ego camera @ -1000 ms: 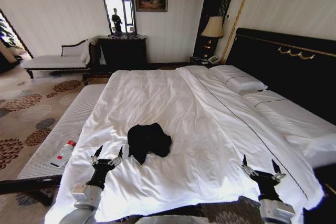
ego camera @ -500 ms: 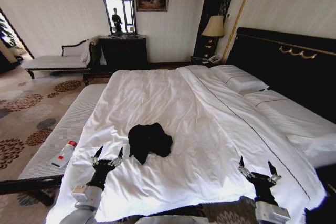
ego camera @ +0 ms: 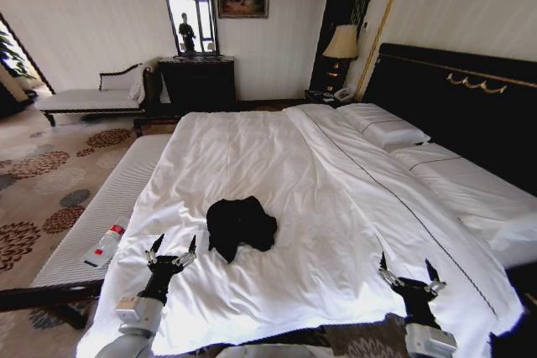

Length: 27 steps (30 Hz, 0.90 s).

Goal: Fold the clothes on the bed.

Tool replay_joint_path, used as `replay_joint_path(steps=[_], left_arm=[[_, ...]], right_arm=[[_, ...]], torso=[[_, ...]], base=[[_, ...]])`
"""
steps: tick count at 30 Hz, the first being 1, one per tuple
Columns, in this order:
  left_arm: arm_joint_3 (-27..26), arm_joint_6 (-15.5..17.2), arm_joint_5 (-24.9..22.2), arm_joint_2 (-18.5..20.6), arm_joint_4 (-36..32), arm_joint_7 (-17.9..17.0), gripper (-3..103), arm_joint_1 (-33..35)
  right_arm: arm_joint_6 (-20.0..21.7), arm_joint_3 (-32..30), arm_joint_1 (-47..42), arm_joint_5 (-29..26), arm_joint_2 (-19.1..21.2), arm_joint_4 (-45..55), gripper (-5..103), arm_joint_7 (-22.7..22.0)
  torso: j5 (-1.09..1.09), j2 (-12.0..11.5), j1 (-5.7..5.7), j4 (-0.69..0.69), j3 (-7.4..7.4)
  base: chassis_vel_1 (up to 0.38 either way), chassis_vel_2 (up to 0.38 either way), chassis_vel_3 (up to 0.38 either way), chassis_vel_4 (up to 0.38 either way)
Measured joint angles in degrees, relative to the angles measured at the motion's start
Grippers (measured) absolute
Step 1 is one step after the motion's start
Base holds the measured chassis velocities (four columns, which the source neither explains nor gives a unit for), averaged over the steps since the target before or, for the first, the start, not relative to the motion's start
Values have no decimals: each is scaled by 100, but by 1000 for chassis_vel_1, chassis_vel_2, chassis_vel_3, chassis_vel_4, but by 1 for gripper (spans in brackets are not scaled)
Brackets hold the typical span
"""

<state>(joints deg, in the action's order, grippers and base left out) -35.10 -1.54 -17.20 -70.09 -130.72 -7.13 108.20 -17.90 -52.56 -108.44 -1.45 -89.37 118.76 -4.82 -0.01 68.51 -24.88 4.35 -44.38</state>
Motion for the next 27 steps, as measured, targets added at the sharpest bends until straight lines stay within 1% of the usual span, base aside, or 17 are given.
replay_joint_path(steps=[2,11,12,13,16,17,19,21,22,24,26,27], left_arm=[[-1,12,-3,11,-8,-7,100,0],[-10,45,-9,34,-35,-29,100,3],[-10,57,-9,36,-35,-42,100,3],[-12,83,-5,37,-34,-83,100,1],[-5,119,-5,32,-19,-127,100,-2],[-5,119,-5,28,-20,-132,100,-2],[-3,122,-10,7,-19,-142,100,5],[-5,122,-16,-1,-17,-144,100,13],[-9,122,-28,-5,-10,-146,100,13],[-23,122,-42,-6,-4,-148,100,12],[-42,122,-58,0,8,-150,100,9],[-42,122,-58,0,8,-150,100,9]], right_arm=[[-74,-2,-14,-1,-17,-23,100,38],[-73,36,-11,36,-29,-13,100,17],[-42,48,-5,40,-28,0,100,-26],[-3,70,4,35,-20,26,100,-89],[30,107,3,17,16,72,100,-146],[43,119,3,16,34,91,100,-150],[135,181,-11,-11,112,170,100,-158],[175,217,-14,-24,146,216,100,-159],[213,273,-10,-29,184,259,100,-158],[271,364,10,-33,238,328,100,-159],[408,517,19,-116,317,443,100,-159],[408,517,19,-116,317,443,100,-159]], torso=[[1,0,0,1,0],[1,0,0,0,0],[1,0,0,1,0],[3,-1,-3,-2,0],[-2,-7,-17,1,-8],[0,-7,-16,-1,-7],[3,0,5,2,3],[4,7,11,-1,5],[-1,7,11,-3,5],[-1,3,7,2,3],[0,-3,-4,1,-2],[0,-3,-4,1,-2]], base=[[-21,57,8,-69],[-95,113,86,-115],[-183,184,179,-182],[-161,219,179,-158],[-54,73,23,-53],[0,0,0,0],[0,0,0,0],[0,0,0,0],[0,0,0,0],[-11,72,-6,-2],[0,0,0,0],[0,0,0,0]])
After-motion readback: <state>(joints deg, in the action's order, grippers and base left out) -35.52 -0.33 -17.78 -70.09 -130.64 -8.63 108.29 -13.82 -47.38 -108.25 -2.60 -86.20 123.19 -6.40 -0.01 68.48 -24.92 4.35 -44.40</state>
